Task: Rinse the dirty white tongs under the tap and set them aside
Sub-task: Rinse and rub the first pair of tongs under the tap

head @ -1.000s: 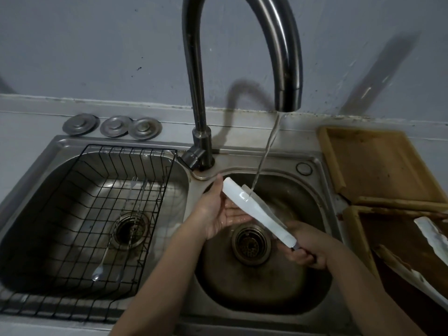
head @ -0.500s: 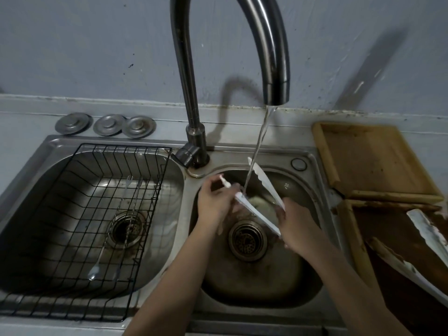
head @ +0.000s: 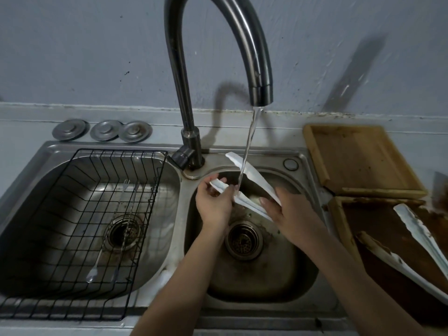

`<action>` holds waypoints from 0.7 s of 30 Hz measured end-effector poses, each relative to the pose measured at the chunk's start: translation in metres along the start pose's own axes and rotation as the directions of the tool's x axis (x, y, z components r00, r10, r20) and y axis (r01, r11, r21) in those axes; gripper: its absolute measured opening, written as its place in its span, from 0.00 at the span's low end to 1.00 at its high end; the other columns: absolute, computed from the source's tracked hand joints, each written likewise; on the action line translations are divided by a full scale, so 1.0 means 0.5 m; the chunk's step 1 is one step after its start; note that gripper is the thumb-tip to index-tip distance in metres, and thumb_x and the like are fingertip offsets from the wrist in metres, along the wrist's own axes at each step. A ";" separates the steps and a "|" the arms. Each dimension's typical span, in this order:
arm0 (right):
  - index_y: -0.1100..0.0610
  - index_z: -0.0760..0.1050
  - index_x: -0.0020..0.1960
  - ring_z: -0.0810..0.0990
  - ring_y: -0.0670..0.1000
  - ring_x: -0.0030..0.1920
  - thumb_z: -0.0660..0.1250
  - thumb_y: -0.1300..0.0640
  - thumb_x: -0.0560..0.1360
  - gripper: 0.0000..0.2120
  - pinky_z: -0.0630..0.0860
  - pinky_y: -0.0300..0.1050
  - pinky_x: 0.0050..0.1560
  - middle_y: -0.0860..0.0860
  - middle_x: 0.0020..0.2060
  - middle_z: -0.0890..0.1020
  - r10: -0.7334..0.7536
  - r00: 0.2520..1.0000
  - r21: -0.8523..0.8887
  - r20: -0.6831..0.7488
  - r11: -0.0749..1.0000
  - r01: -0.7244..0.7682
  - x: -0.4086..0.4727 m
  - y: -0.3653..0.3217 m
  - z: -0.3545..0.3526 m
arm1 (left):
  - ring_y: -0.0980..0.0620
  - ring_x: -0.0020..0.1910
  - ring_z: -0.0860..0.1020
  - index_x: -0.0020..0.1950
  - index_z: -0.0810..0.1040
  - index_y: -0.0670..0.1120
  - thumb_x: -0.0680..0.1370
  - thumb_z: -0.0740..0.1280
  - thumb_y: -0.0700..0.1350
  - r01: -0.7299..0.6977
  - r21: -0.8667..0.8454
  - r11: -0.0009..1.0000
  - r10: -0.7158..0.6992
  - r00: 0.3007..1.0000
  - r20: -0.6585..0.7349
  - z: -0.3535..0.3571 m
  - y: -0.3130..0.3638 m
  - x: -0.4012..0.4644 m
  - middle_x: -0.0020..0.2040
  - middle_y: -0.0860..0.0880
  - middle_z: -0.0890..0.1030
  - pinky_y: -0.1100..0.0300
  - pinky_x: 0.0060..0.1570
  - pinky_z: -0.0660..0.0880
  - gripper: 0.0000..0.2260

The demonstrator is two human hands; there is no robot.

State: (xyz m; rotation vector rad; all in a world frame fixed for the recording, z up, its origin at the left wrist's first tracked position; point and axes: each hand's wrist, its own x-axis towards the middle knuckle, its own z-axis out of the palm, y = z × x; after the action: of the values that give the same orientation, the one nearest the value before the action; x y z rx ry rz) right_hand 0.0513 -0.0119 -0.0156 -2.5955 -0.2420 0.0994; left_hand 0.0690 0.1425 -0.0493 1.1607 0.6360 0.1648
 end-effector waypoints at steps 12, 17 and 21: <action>0.52 0.72 0.47 0.76 0.49 0.31 0.45 0.40 0.77 0.22 0.71 0.45 0.33 0.46 0.27 0.72 -0.192 0.980 -0.149 0.060 0.969 0.199 0.031 -0.030 -0.051 | 0.45 0.48 0.82 0.57 0.76 0.39 0.65 0.73 0.31 0.131 0.120 0.984 -0.132 0.991 0.001 0.007 0.007 0.016 0.50 0.42 0.83 0.49 0.51 0.79 0.21; 0.50 0.67 0.35 0.73 0.47 0.29 0.47 0.38 0.75 0.21 0.71 0.47 0.33 0.46 0.27 0.73 -0.153 0.988 0.000 0.027 0.988 0.153 0.015 -0.020 -0.048 | 0.51 0.25 0.78 0.51 0.79 0.38 0.77 0.60 0.35 0.188 -0.146 0.971 -0.185 0.982 0.035 0.002 0.037 0.010 0.36 0.43 0.83 0.61 0.26 0.75 0.09; 0.49 0.66 0.32 0.73 0.48 0.29 0.50 0.40 0.77 0.20 0.67 0.45 0.32 0.47 0.26 0.72 -0.131 0.991 0.010 0.029 0.991 0.131 0.011 -0.013 -0.051 | 0.48 0.37 0.82 0.56 0.76 0.41 0.80 0.56 0.52 0.328 -0.264 0.907 -0.299 0.943 0.143 0.009 0.048 -0.006 0.36 0.45 0.84 0.57 0.30 0.80 0.17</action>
State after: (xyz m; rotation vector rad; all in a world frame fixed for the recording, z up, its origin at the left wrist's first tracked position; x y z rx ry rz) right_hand 0.0588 -0.0182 0.0092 -2.5631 -0.4212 0.0911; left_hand 0.0738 0.1473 -0.0254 0.7708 0.6779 -0.0753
